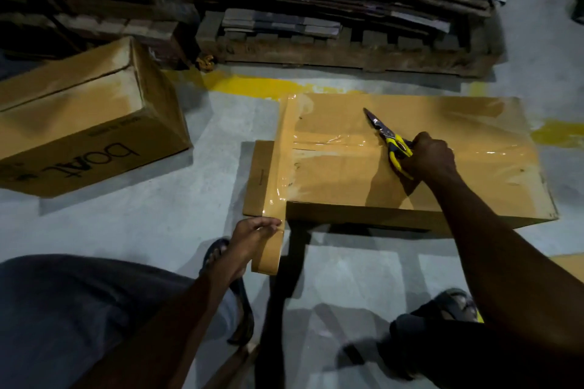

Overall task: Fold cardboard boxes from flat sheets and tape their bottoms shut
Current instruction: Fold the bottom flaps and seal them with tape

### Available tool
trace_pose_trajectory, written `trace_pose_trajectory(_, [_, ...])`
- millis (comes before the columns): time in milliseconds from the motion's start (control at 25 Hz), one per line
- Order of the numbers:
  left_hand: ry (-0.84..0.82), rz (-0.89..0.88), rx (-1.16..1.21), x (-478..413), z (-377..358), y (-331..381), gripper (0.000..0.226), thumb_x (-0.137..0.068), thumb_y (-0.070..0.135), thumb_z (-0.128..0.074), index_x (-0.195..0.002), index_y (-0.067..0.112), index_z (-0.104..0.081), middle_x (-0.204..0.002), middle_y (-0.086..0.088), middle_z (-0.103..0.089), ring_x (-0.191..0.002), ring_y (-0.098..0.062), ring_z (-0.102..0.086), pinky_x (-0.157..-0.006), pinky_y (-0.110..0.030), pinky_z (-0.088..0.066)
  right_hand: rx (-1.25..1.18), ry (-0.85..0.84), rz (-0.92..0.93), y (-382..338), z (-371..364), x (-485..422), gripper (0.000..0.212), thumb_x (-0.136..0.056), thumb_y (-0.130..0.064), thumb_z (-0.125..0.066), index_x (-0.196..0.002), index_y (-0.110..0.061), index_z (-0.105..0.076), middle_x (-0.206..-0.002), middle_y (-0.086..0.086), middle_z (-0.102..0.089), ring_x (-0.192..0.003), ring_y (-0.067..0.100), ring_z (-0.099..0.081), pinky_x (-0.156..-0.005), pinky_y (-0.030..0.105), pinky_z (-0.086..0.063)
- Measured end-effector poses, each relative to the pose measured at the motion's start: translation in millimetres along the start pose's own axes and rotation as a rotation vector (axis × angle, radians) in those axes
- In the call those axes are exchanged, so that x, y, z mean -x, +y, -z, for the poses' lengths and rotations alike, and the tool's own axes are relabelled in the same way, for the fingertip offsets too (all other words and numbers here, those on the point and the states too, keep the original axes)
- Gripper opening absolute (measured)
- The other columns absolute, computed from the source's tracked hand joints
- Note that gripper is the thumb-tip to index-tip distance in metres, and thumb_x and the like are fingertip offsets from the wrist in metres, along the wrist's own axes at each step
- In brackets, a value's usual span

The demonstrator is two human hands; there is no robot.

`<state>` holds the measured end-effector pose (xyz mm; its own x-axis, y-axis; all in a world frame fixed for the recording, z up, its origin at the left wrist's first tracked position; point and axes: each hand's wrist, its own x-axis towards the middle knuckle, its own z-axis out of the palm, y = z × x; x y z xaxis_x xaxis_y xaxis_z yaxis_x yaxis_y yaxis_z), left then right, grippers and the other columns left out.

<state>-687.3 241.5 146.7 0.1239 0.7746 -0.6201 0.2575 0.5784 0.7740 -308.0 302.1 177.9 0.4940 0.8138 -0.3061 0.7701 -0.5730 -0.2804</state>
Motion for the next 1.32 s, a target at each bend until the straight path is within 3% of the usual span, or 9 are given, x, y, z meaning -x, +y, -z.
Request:
trace_pose_trajectory(80, [-0.007, 0.006, 0.003, 3, -2, 5, 0.018, -0.090, 0.007, -0.062, -0.105, 0.005, -0.072, -0.098, 0.005, -0.064, -0.095, -0.018, -0.058, -0.085, -0.032, -0.046, -0.115, -0.159, 0.108, -8, 6, 5, 0.047, -0.081, -0.045, -0.074, -0.117, -0.018, -0.058, -0.105, 0.017, -0.066, -0.093, 0.034, -0.063, -0.078, 0.038, -0.053])
trace_pose_trajectory(240, [0.005, 0.000, 0.006, 6, -5, 7, 0.015, -0.089, 0.007, -0.063, -0.100, 0.009, -0.072, -0.096, 0.005, -0.066, -0.094, -0.015, -0.060, -0.079, -0.021, -0.047, -0.463, -0.732, 0.299, -21, 8, 30, 0.054, -0.081, 0.004, -0.072, -0.131, -0.009, -0.053, -0.093, 0.013, -0.069, -0.075, 0.020, -0.063, -0.054, 0.028, -0.050])
trace_pose_trajectory(360, [0.007, 0.026, 0.015, 6, -5, 6, 0.012, -0.089, 0.006, -0.063, -0.094, 0.013, -0.072, -0.093, 0.005, -0.068, -0.095, -0.017, -0.061, -0.087, -0.027, -0.048, -0.369, -0.972, 0.443, -29, 2, 56, 0.057, -0.070, -0.011, -0.081, -0.124, -0.012, -0.060, -0.090, 0.004, -0.068, -0.074, 0.010, -0.061, -0.057, 0.020, -0.047])
trace_pose_trajectory(520, [0.011, 0.039, -0.002, 9, -5, 11, 0.018, -0.089, 0.003, -0.061, -0.104, 0.006, -0.071, -0.096, 0.004, -0.065, -0.086, -0.008, -0.060, -0.065, -0.007, -0.046, -0.150, -1.076, 0.576, -37, -5, 73, 0.059, -0.070, -0.042, -0.069, -0.123, -0.020, -0.057, -0.105, -0.002, -0.064, -0.086, 0.009, -0.058, -0.072, 0.019, -0.047])
trace_pose_trajectory(640, [0.005, 0.066, 0.005, 12, -4, 14, 0.021, -0.090, 0.004, -0.059, -0.107, 0.007, -0.071, -0.098, 0.008, -0.064, -0.083, -0.003, -0.057, -0.056, -0.009, -0.044, -0.062, -1.080, 0.579, -40, -12, 78, 0.051, -0.073, -0.051, -0.069, -0.116, -0.026, -0.056, -0.107, -0.010, -0.061, -0.092, 0.007, -0.057, -0.073, 0.016, -0.044])
trace_pose_trajectory(760, [0.006, 0.069, 0.042, 8, 0, 9, 0.019, -0.088, 0.005, -0.061, -0.093, 0.017, -0.074, -0.111, -0.002, -0.068, -0.094, -0.017, -0.062, -0.070, -0.021, -0.047, -0.024, -1.029, 0.570, -39, -22, 78, 0.038, -0.082, -0.045, -0.074, -0.111, -0.027, -0.058, -0.105, -0.009, -0.061, -0.096, 0.013, -0.058, -0.073, 0.019, -0.045])
trace_pose_trajectory(960, [0.026, 0.065, 0.040, 6, 1, 7, 0.022, -0.086, 0.004, -0.062, -0.085, 0.022, -0.075, -0.110, -0.004, -0.069, -0.099, -0.023, -0.061, -0.081, -0.028, -0.048, -0.103, -1.060, 0.523, -34, -24, 78, 0.068, -0.064, -0.060, -0.070, -0.118, -0.020, -0.060, -0.105, -0.001, -0.065, -0.082, 0.009, -0.059, -0.069, 0.024, -0.048])
trace_pose_trajectory(1120, [0.008, 0.067, 0.009, 8, 0, 9, 0.019, -0.087, 0.004, -0.060, -0.091, 0.016, -0.074, -0.105, 0.000, -0.066, -0.090, -0.016, -0.058, -0.075, -0.026, -0.044, -0.080, -1.063, 0.499, -25, -28, 74, 0.054, -0.069, -0.049, -0.069, -0.115, -0.022, -0.059, -0.104, 0.000, -0.064, -0.083, 0.011, -0.059, -0.070, 0.025, -0.050])
trace_pose_trajectory(1320, [0.012, 0.090, 0.016, 6, 2, 5, 0.022, -0.085, 0.007, -0.062, -0.081, 0.023, -0.076, -0.107, -0.002, -0.068, -0.100, -0.026, -0.060, -0.093, -0.040, -0.046, -0.108, -1.021, 0.531, -32, -39, 77, 0.026, -0.089, -0.028, -0.072, -0.111, -0.023, -0.059, -0.095, -0.010, -0.063, -0.077, 0.002, -0.058, -0.066, 0.015, -0.044])
